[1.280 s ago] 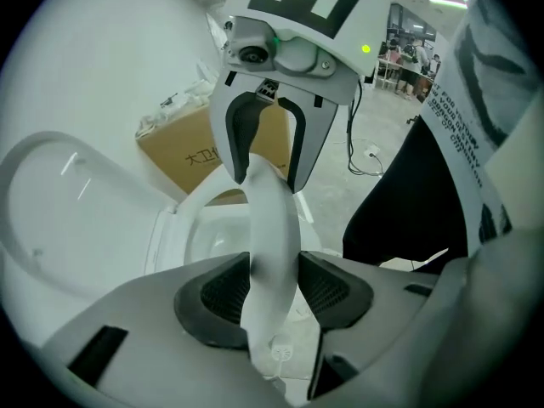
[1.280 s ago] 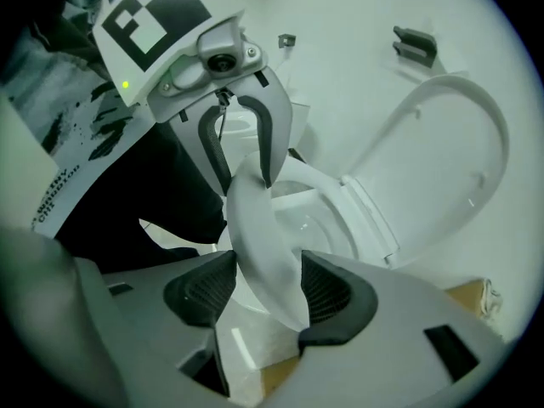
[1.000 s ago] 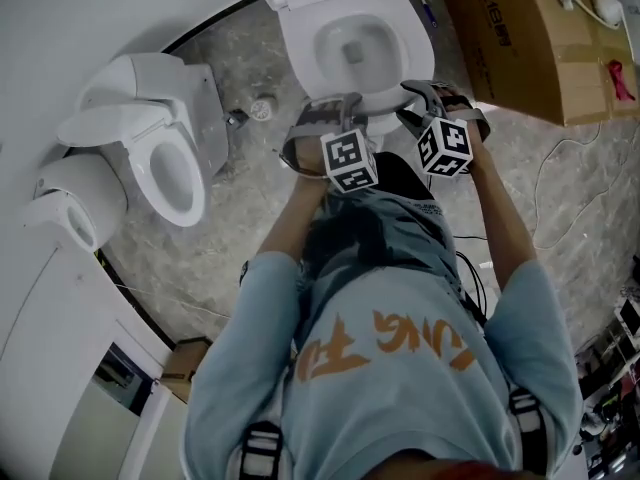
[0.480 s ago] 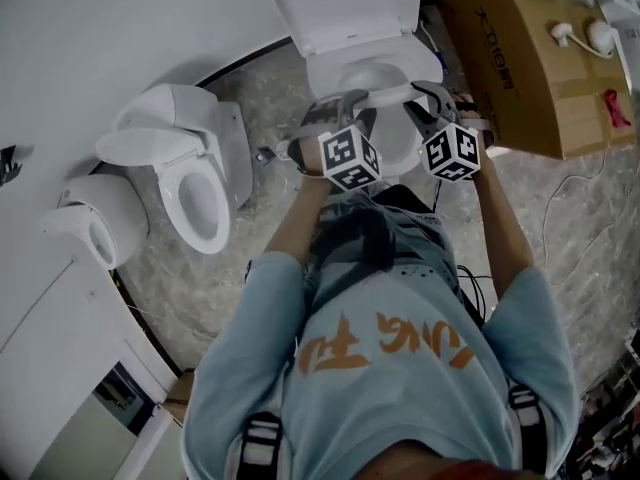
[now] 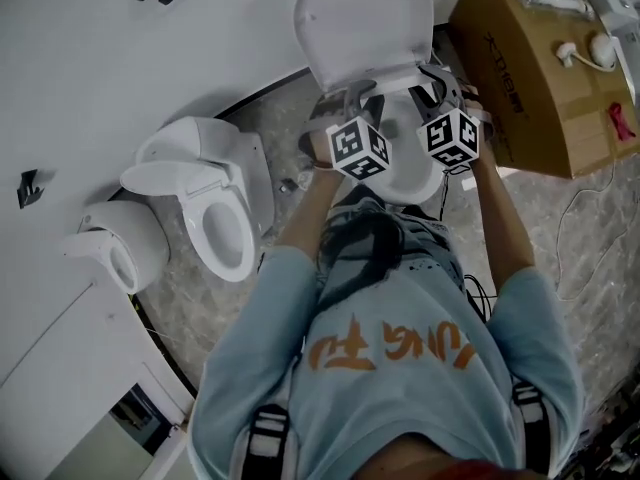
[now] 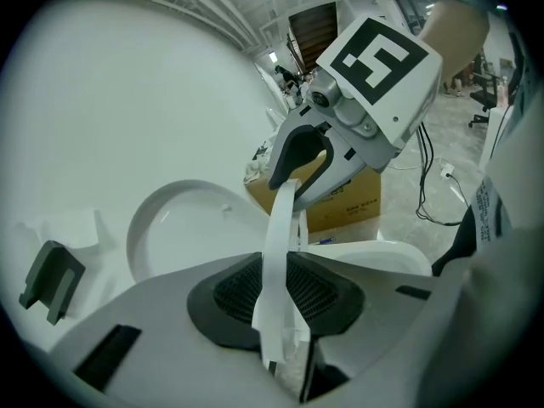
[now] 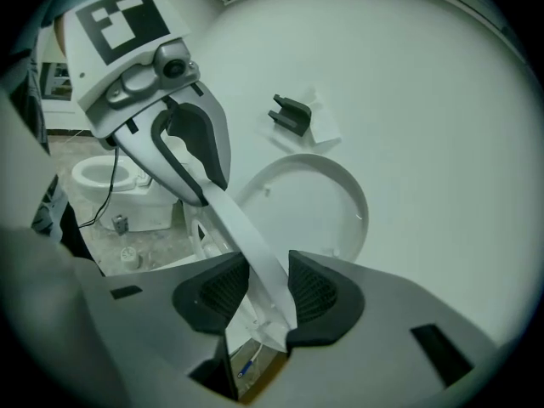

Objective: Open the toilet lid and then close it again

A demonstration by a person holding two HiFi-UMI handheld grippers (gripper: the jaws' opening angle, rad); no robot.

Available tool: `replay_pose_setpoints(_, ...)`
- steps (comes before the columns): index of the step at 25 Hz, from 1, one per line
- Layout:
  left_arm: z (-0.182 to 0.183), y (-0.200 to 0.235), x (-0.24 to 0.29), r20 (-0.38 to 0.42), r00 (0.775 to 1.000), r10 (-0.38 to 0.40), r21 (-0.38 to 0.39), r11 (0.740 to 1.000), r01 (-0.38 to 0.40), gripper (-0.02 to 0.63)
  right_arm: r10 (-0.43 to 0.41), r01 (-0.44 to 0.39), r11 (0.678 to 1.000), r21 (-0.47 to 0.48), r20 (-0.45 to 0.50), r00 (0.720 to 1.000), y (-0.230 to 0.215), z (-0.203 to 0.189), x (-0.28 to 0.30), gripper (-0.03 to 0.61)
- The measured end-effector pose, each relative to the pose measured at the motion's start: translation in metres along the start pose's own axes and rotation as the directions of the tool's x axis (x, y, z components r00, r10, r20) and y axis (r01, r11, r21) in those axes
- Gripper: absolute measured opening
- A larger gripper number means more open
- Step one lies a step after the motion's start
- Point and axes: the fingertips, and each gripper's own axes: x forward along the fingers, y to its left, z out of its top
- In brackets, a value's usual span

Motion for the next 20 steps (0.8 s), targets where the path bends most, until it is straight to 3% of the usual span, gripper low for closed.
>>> replay_pose_setpoints(5,-0.003,0.044,0.014,0.009,0.998,0.056,0.054,0.997,-0.057,0.103,-0.042,0.042,0.998,0.051,-0.001,0.999,-0.031,0.019,0.031,0.158)
replay_pose_setpoints(12,-0.009,0.091,0.038,0.032,0.994,0.103,0.099,0.989,-0.105,0.091,-0.038,0.041,0.996,0.083,-0.03,0.999,-0.06,0.034,0.069,0.169)
replay_pose_setpoints(20,-0.015,0.133,0.064,0.038,0.99,0.138,0.09,0.986,-0.141,0.087,-0.06,0.063,0.993,0.099,-0.035,0.998,-0.087,0.044,0.107,0.179)
